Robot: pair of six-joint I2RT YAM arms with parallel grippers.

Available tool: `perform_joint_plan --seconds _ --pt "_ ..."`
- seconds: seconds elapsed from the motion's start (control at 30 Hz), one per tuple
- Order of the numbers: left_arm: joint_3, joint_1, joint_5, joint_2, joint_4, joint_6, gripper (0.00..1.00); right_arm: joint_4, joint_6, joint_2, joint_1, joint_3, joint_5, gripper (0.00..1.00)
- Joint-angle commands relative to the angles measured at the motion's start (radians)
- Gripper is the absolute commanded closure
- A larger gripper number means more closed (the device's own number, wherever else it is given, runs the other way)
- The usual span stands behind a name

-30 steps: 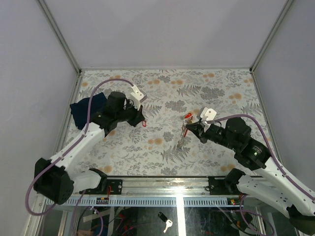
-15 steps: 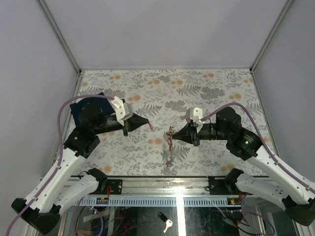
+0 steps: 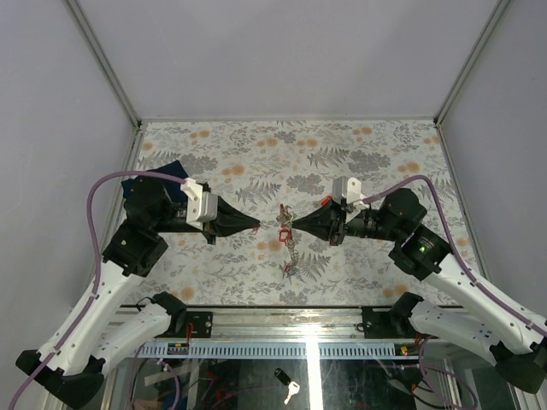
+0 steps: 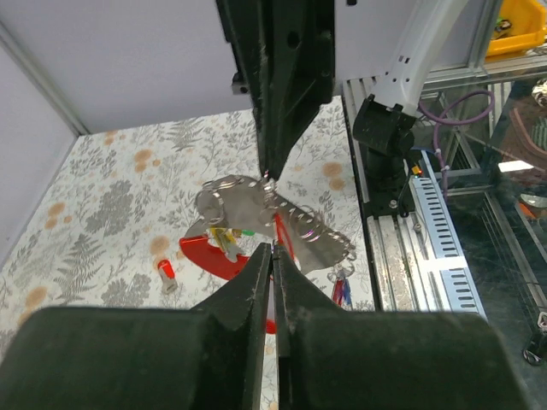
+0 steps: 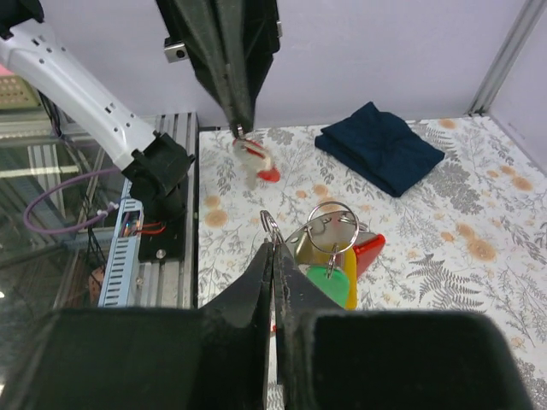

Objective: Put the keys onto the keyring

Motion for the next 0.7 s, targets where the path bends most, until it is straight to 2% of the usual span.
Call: perform_joint_plan --seconds 0.0,0.3,0.5,0.67 --pt "0.057 -0.024 0.066 0.009 0.052 0.012 1.0 0.189 0.054 -0.016 -0.006 0.008 0.054 1.0" --pt "0.077 -0.138 -0.029 0.037 0.053 0.071 1.0 0.198 0.005 -0.008 -0.006 0.012 0.052 1.0" --pt "0.09 -0.222 -0.125 0.075 0.049 0.119 1.0 0.228 -0.043 -0.006 -0.006 -0.006 -0.042 1.0" --pt "0.102 -0.237 -0.156 0.096 0.024 0.157 1.0 0.222 -0.065 -0.017 -0.006 -0.008 -0.084 1.0"
